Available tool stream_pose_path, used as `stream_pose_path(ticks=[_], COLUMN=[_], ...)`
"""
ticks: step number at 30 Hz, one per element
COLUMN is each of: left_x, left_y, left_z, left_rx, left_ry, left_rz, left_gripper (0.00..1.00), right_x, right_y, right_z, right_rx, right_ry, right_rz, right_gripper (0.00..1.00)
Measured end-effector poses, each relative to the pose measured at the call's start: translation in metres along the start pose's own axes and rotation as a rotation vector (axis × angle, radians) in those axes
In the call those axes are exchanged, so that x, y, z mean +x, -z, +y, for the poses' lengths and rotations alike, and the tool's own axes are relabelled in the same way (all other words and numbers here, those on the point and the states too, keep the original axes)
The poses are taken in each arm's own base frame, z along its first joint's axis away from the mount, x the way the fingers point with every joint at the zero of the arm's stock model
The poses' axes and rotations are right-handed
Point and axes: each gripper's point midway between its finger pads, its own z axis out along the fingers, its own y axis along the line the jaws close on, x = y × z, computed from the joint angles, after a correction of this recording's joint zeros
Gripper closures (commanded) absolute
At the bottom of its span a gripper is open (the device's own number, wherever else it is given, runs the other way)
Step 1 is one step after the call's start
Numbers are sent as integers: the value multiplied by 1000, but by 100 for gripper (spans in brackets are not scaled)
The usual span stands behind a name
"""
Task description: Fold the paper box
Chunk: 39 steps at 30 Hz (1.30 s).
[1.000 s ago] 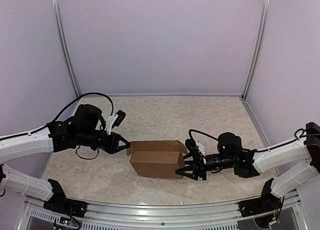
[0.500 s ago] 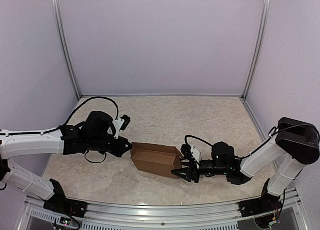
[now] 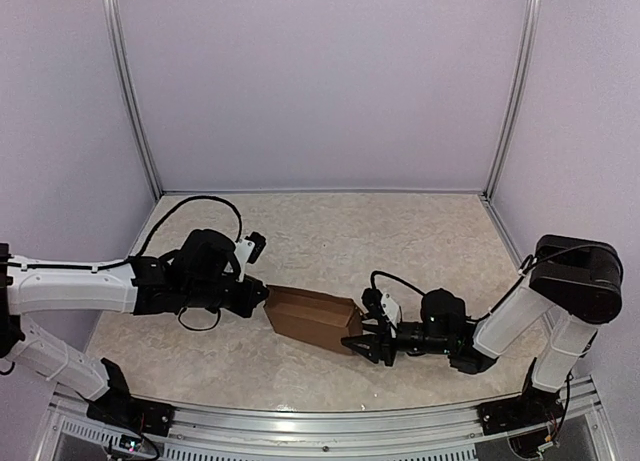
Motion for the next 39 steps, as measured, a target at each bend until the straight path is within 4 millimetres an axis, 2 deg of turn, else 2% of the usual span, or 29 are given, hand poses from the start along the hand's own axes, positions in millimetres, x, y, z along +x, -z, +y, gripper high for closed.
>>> stream_pose_path(ticks=[5, 9, 13, 18, 24, 27, 29, 30, 31, 37, 39], left_x=[14, 38, 44, 40, 25, 18, 14, 12, 10, -3, -6], left_y=[-8, -10, -9, -7, -5, -4, -4, -3, -3, 1, 0], left_z=[-3, -16, -15, -11, -1, 5, 8, 10, 11, 20, 21], left_rx=[-18, 23, 16, -19, -72, -88, -94, -96, -98, -105, -98], left_ry=[-22, -50, -57, -57, -42, -32, -27, -25, -23, -28, -35], left_rz=[48, 136, 162, 161, 131, 118, 109, 104, 99, 71, 64], left_gripper=[100, 100, 100, 100, 82, 73, 68, 65, 62, 41, 37], right_x=[2, -1, 0, -3, -1, -6, -15, -20, -26, -58, -69], right_y=[-1, 0, 1, 2, 3, 6, 9, 10, 11, 23, 31], right_z=[-8, -24, -30, -33, -33, -32, -30, -29, -28, -18, -16], right_rx=[46, 130, 167, 183, 186, 186, 184, 182, 179, 151, 153], right_ry=[-3, -15, -22, -18, -12, 2, 13, 18, 25, 53, 56], right_rz=[-5, -21, -18, -19, -3, 0, -2, -3, -3, 15, 23], right_gripper=[56, 43, 38, 38, 32, 29, 24, 16, 3, 0, 0])
